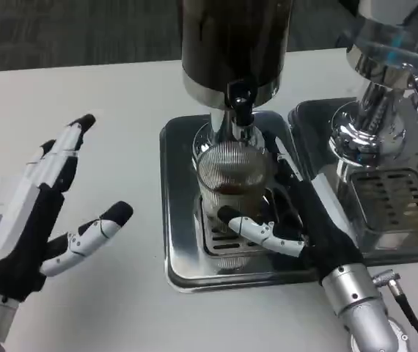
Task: Grasp the cup under the faucet to collect the drink, then remove the cup.
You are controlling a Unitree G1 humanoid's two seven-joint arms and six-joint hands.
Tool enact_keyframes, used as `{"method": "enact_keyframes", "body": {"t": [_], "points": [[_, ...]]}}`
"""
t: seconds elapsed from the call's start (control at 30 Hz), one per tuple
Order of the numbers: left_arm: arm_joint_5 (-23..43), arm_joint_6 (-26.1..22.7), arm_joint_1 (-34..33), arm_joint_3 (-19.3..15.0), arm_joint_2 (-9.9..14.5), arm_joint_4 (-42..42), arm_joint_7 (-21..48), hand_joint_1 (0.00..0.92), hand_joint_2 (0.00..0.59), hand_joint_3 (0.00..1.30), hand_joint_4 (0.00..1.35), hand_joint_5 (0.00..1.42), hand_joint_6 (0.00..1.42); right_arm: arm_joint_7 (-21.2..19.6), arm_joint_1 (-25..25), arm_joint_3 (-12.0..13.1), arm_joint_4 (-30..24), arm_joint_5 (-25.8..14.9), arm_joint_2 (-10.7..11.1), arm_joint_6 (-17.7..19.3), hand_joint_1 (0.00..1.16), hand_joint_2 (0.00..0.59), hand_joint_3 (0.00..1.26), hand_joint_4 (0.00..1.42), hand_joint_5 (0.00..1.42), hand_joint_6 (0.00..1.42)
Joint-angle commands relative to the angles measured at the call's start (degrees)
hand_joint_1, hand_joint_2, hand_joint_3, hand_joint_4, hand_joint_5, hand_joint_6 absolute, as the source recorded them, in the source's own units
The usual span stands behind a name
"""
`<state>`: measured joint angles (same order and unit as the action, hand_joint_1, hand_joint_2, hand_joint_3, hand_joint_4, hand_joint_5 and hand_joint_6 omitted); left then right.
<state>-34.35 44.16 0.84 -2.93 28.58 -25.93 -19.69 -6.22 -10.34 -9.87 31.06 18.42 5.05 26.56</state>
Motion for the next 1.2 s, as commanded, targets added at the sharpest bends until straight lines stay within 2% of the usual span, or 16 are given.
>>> {"method": "enact_keyframes", "body": {"t": [0.03,0.2,0.73,1.07,1.2], "points": [[-0.96,-0.87,1.39,1.93,0.64,-1.56,-1.16,0.0,0.18,0.03,0.0,0.1,0.04,-0.19,-0.86,-0.15,1.01,-0.42,-0.47,-0.52,0.71,0.158,0.0,0.0,0.0,0.08],[-1.28,-1.12,1.69,3.34,1.0,-1.92,-1.56,0.0,0.184,0.04,0.0,0.1,0.04,0.02,-1.99,0.39,2.62,-1.76,-1.63,-0.95,0.72,0.159,0.0,0.0,0.0,0.09],[-0.81,-2.15,2.82,5.03,0.88,-0.95,-2.18,0.0,0.186,0.04,0.0,0.1,0.04,1.23,-4.24,-0.14,4.45,-2.67,-2.64,-2.09,0.74,0.159,0.0,0.0,0.01,0.17],[-0.3,-2.22,3.27,4.99,0.77,-0.72,-2.57,0.0,0.187,0.05,0.0,0.1,0.04,1.91,-4.08,-0.42,5.0,-3.3,-3.15,-2.07,0.77,0.152,0.0,0.14,0.13,0.28],[-0.34,-2.24,3.45,4.96,0.79,-0.57,-2.7,0.0,0.19,0.05,0.0,0.1,0.04,1.7,-4.18,-0.41,5.25,-3.36,-3.37,-1.98,0.79,0.165,0.08,0.21,0.18,0.31]]}}
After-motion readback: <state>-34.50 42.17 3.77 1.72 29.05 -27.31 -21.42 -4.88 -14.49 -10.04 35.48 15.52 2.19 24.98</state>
